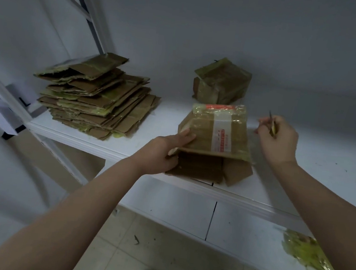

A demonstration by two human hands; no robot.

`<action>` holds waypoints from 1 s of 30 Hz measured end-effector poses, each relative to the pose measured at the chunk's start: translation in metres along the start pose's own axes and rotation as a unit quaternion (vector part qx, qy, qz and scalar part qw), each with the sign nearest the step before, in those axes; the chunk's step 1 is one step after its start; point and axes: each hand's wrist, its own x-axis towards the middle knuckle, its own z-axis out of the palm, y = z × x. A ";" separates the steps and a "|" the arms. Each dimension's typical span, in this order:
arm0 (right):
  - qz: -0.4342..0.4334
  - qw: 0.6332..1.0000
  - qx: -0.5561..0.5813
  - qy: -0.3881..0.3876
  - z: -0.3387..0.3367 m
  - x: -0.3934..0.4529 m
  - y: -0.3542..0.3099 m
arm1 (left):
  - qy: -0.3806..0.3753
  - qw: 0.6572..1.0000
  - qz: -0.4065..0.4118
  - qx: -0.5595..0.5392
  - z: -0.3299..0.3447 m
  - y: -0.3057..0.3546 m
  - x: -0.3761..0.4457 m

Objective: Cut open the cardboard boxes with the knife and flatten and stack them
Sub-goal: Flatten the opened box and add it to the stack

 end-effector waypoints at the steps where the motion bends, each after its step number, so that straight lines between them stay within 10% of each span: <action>1: -0.004 1.000 -0.020 0.008 -0.002 0.003 -0.001 | -0.036 0.999 -0.005 0.022 -0.001 0.005 0.001; 5: -0.037 0.990 -0.137 -0.011 -0.002 0.007 -0.007 | -0.132 0.990 -0.015 0.049 0.002 0.023 0.010; 11: -0.084 0.963 -0.246 -0.068 0.001 0.006 -0.025 | 0.118 0.988 -0.047 0.085 0.000 0.028 0.041; 17: -0.175 0.884 -0.402 -0.162 0.023 -0.003 -0.031 | 0.018 0.977 -0.103 0.183 0.034 0.025 0.063; 21: -0.089 0.848 -0.418 -0.315 0.042 -0.015 0.009 | -0.025 0.973 -0.117 0.196 0.066 0.021 0.063; 30: -0.086 0.846 -0.420 -0.318 0.048 -0.022 0.023 | -0.029 0.969 -0.124 0.214 0.079 0.016 0.067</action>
